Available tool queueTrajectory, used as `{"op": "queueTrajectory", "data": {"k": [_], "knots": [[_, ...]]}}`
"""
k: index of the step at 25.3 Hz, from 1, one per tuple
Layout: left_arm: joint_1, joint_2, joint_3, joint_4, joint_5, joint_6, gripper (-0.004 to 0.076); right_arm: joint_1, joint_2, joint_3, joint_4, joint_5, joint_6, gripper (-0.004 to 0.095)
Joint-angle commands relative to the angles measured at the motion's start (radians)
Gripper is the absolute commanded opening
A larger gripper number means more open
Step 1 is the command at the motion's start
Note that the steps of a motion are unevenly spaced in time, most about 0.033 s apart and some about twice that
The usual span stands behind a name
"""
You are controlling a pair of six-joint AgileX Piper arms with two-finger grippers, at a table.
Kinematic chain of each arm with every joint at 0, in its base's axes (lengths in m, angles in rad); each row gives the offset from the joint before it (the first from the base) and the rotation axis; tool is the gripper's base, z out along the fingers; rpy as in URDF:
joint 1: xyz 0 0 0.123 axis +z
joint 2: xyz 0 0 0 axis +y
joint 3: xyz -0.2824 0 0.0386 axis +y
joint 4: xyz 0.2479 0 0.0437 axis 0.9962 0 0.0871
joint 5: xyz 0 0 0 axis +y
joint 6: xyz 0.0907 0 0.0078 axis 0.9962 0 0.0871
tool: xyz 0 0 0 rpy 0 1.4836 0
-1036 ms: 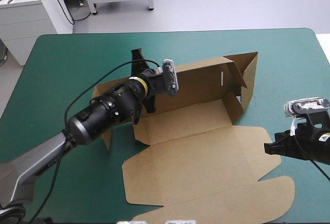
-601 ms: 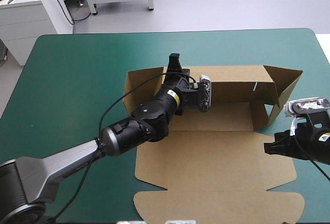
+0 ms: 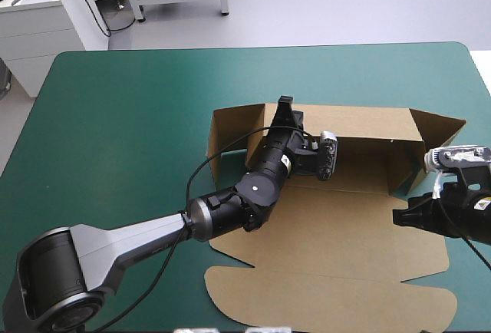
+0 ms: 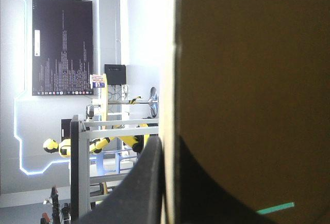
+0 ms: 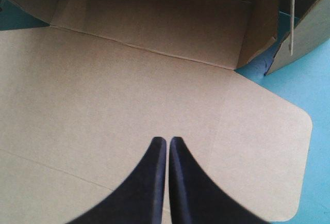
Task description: Fold the box
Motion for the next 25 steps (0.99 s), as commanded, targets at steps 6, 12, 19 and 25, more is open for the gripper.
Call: {"op": "queueTrajectory", "data": {"k": [6, 12, 19, 25], "knots": [[-0.014, -0.034, -0.019, 0.040, -0.013, -0.027, -0.0008, -0.006, 0.018, 0.012, 0.040, -0.015, 0.065, 0.0558], [-0.014, -0.034, -0.019, 0.035, -0.013, -0.023, -0.0008, -0.006, 0.016, 0.069, 0.243, 0.001, -0.038, 0.0661], [-0.014, -0.034, -0.019, 0.005, -0.013, -0.023, -0.0008, -0.008, 0.020, -0.050, 0.165, -0.175, 0.023, 0.0648], [-0.014, 0.006, -0.019, 0.019, 0.029, -0.023, -0.0008, -0.008, 0.138, -0.262, -0.003, -0.260, 0.136, 0.0648]]}}
